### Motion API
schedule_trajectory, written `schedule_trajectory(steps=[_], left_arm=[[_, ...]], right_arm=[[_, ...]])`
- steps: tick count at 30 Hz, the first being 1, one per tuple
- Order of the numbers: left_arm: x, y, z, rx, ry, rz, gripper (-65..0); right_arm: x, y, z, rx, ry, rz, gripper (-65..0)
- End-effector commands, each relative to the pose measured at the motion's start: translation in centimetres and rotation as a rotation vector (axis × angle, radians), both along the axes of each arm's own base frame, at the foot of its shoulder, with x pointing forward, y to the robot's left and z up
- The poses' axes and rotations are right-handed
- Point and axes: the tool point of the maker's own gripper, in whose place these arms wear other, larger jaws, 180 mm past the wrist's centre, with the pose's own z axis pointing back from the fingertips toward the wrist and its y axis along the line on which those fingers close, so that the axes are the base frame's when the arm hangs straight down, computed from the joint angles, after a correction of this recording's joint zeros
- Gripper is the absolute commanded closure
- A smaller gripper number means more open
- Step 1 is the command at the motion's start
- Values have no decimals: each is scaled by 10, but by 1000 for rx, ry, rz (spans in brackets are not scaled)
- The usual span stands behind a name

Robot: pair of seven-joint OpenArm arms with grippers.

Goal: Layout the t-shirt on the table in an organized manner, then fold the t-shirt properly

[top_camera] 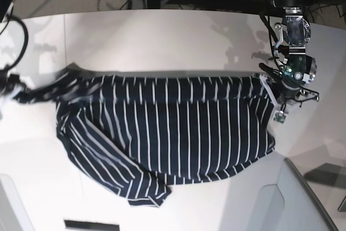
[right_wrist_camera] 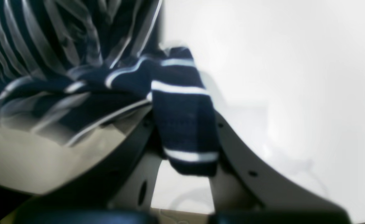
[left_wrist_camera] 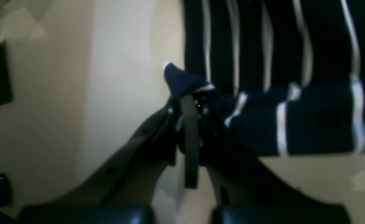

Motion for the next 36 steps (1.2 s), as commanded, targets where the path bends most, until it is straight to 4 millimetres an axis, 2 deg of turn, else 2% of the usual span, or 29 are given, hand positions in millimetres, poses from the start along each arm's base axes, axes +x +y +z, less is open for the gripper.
schedule_trajectory(steps=[1, 3, 8, 13, 19, 22, 26, 29, 32, 34, 36], left_arm=[[-4, 14, 4, 38, 6, 26, 0], [-12, 18, 3, 51, 19, 32, 0], [-42, 33, 6, 87, 38, 51, 0], [-49, 36, 11, 107, 38, 42, 0], [-55, 36, -5, 107, 93, 23, 0], [-59, 37, -6, 108, 99, 23, 0], [-81, 60, -9, 129, 130, 75, 0], [-86, 64, -10, 133, 140, 84, 0], [-91, 64, -16, 127, 158, 89, 0], [-96, 63, -18, 127, 171, 86, 0], [-100, 63, -19, 129, 177, 83, 0]], right_arm=[[9, -14, 13, -34, -40, -11, -6], [3, -12, 11, -32, -27, -6, -6], [-35, -5, 3, -55, 56, 30, -6], [-62, 5, 3, -79, 93, 64, -6], [-76, 18, -16, -27, 155, 47, -6], [-86, 18, -16, -29, 164, 49, -6], [-96, 27, -11, -39, 158, 60, -6], [-102, 32, -17, -22, 182, 62, -6], [-109, 46, -29, 30, 205, 39, -9], [-114, 47, -33, 45, 221, 19, -12], [-122, 42, -35, 63, 234, -79, -14]])
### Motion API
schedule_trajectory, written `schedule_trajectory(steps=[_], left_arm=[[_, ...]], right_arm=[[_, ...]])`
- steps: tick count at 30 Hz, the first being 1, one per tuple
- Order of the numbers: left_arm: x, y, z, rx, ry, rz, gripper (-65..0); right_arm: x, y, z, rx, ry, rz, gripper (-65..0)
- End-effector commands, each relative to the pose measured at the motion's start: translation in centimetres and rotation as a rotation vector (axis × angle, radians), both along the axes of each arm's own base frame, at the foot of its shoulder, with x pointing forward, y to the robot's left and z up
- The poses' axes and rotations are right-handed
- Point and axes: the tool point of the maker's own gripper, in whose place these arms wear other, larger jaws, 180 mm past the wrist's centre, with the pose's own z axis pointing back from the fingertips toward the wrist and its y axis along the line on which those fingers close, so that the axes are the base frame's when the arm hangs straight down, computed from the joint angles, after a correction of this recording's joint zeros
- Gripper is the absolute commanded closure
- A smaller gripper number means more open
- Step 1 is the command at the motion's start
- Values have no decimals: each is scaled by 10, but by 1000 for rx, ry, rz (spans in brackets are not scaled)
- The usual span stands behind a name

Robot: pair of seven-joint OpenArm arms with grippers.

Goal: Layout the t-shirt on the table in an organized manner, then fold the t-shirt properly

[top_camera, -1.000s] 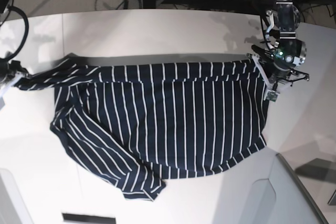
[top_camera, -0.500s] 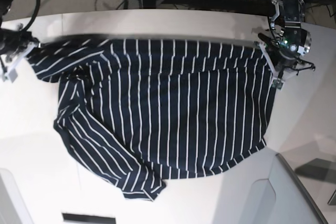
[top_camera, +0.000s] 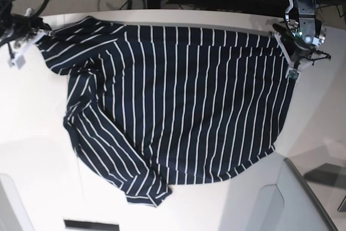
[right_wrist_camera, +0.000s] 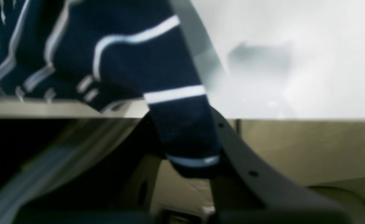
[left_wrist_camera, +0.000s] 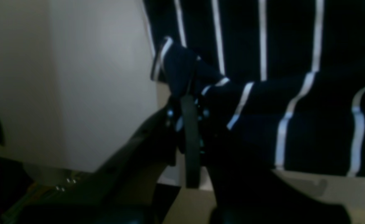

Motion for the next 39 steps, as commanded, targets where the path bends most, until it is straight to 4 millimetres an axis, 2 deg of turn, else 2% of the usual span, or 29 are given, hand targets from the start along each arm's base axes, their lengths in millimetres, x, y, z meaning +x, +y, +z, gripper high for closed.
schedule_trajectory(steps=[1, 4, 6, 8, 10, 13, 14, 15, 18, 20, 22, 25, 28, 30, 33, 34, 35, 37, 39], left_arm=[[4, 12, 11, 45, -21, 3, 0], [3, 13, 10, 46, -20, 8, 0], [3, 14, 11, 46, -23, 13, 0], [4, 14, 12, 48, -25, 14, 0], [8, 14, 18, 52, -42, 10, 0], [6, 21, 32, 75, -75, 23, 0], [6, 23, 38, 82, -91, 32, -51], [8, 22, 45, 82, -117, 42, -137], [11, 31, 73, 119, -190, 63, -336], [15, 34, 90, 140, -232, 61, -413], [21, 35, 104, 157, -269, 60, -441], [24, 36, 108, 164, -280, 54, -441], [32, 27, 107, 136, -299, 59, -439], [35, 17, 101, 101, -305, 82, -439], [49, -32, 82, 6, -298, 18, -436], [53, -54, 75, -25, -284, -29, -416], [56, -78, 67, -60, -269, -76, -367], [49, -118, 52, -120, -229, -146, -204], [40, -138, 41, -157, -198, -174, -21]], right_arm=[[1, -12, 6, -29, -14, -52, -14], [-4, -23, 7, -33, -13, -121, -17], [-4, -24, 8, -31, -15, -129, -48], [-6, -24, 7, -32, -12, -130, -137], [-10, -25, 7, -34, -12, -132, -258], [-5, -44, 26, -87, -69, -174, -416], [-1, -47, 32, -100, -95, -188, -444], [2, -55, 42, -129, -125, -201, -458], [28, -66, 74, -199, -253, -200, -459], [45, -73, 94, -240, -328, -188, -459], [61, -80, 109, -252, -371, -204, -459], [53, -83, 106, -214, -298, -293, -462], [38, -68, 88, -159, -231, -305, -462], [35, -60, 83, -147, -237, -310, -462], [49, -49, 82, -144, -282, -275, -462], [53, -44, 82, -141, -292, -258, -461], [57, -42, 83, -142, -303, -247, -461], [61, -40, 85, -139, -312, -242, -461], [62, -40, 85, -139, -313, -242, -461]])
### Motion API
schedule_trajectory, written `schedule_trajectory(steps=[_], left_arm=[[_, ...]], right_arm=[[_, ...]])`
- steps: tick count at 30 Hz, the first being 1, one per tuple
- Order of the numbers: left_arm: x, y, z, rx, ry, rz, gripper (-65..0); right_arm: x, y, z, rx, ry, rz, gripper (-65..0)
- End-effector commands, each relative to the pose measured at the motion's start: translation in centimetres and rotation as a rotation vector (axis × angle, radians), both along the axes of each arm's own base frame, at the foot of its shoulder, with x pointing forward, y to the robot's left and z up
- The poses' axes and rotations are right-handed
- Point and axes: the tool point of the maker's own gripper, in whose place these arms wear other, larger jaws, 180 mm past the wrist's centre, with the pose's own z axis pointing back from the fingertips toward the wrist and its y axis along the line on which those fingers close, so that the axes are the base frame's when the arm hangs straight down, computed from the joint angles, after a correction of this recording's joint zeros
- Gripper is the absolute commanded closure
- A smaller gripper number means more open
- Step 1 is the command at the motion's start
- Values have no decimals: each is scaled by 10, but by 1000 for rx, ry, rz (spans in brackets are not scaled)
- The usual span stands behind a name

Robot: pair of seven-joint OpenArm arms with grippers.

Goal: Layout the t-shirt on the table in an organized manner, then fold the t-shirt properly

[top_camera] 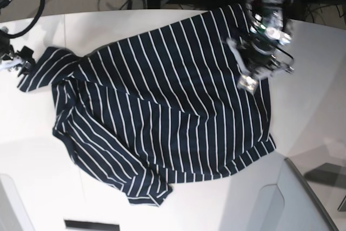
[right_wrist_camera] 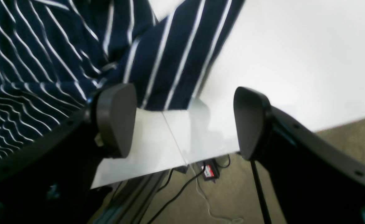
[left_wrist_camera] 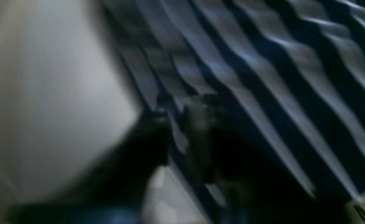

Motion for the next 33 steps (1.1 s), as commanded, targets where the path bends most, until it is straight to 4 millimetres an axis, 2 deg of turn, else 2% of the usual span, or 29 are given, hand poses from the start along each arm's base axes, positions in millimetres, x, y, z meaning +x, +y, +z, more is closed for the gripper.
schedule_trajectory(steps=[1, 5, 10, 14, 20, 21, 23, 28, 31, 33], left_arm=[[-4, 7, -1, 27, 6, 13, 0], [-28, 12, -32, 27, 111, 20, 0], [-53, 39, -62, 75, 227, 19, 0], [-61, 72, -64, 130, 259, 36, 0], [-52, 120, -43, 178, 185, 139, 0], [-51, 126, -39, 190, 178, 140, 0], [-48, 131, -33, 202, 163, 144, 0], [-36, 136, -18, 225, 120, 133, 0], [-16, 133, -4, 222, 61, 131, 0], [-5, 130, 0, 212, 36, 136, 0]], right_arm=[[9, -6, 10, -24, -41, 3, -461], [14, -8, 13, -38, -85, -9, -461], [27, -5, 20, -51, -132, 17, -459], [59, 34, 29, -65, -197, 248, -459], [115, 106, 37, -8, -270, 499, -456], [123, 115, 35, 10, -271, 518, -440], [143, 132, 29, 58, -263, 552, -347], [183, 159, 14, 154, -210, 596, -5], [206, 168, 6, 196, -220, 575, -14], [215, 166, -7, 221, -193, 515, -6]])
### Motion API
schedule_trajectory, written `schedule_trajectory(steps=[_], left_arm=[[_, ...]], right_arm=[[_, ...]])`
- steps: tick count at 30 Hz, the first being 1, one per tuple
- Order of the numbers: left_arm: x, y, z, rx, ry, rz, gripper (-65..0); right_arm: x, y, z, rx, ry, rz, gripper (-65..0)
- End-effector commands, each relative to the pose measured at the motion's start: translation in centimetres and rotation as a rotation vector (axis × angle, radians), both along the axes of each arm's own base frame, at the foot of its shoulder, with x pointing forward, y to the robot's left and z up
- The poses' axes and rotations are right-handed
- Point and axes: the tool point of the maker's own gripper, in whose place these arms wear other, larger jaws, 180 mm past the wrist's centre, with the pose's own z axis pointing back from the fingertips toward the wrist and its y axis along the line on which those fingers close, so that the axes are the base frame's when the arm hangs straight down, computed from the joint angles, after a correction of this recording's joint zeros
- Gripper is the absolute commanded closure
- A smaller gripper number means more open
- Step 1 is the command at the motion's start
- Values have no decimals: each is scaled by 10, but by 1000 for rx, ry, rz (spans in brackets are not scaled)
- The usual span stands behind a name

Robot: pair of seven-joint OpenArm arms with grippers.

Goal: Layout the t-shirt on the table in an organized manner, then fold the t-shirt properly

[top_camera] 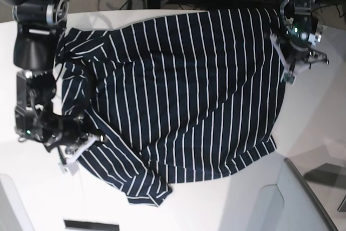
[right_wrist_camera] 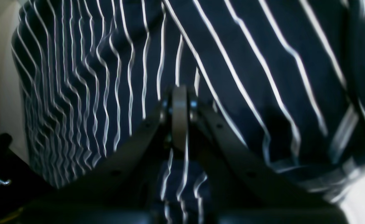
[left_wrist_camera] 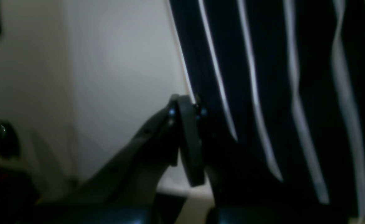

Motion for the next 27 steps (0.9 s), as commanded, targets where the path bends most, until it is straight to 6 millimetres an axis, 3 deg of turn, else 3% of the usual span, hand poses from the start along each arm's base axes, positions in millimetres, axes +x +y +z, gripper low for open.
schedule_trajectory(steps=[1, 5, 9, 13, 16, 21, 27], left_arm=[[12, 1, 10, 10, -43, 1, 0], [24, -8, -9, -38, -21, 28, 0], [15, -9, -38, -77, 29, 39, 0], [4, -5, -52, -95, 42, 40, 0], [0, 6, -52, -73, 58, 40, 0], [3, 17, -48, -51, 57, 38, 0], [17, 32, -38, -23, 35, 34, 0]], right_arm=[[14, -8, 5, -2, -9, -46, -5], [10, -34, -16, -21, 75, -196, -5], [-5, -69, -32, -71, 160, -322, -5], [-26, -108, -45, -123, 239, -455, -5], [-39, -130, -51, -157, 278, -519, -5], [-58, -137, -64, -186, 318, -536, -5], [-62, -180, -56, -276, 280, -569, -2]])
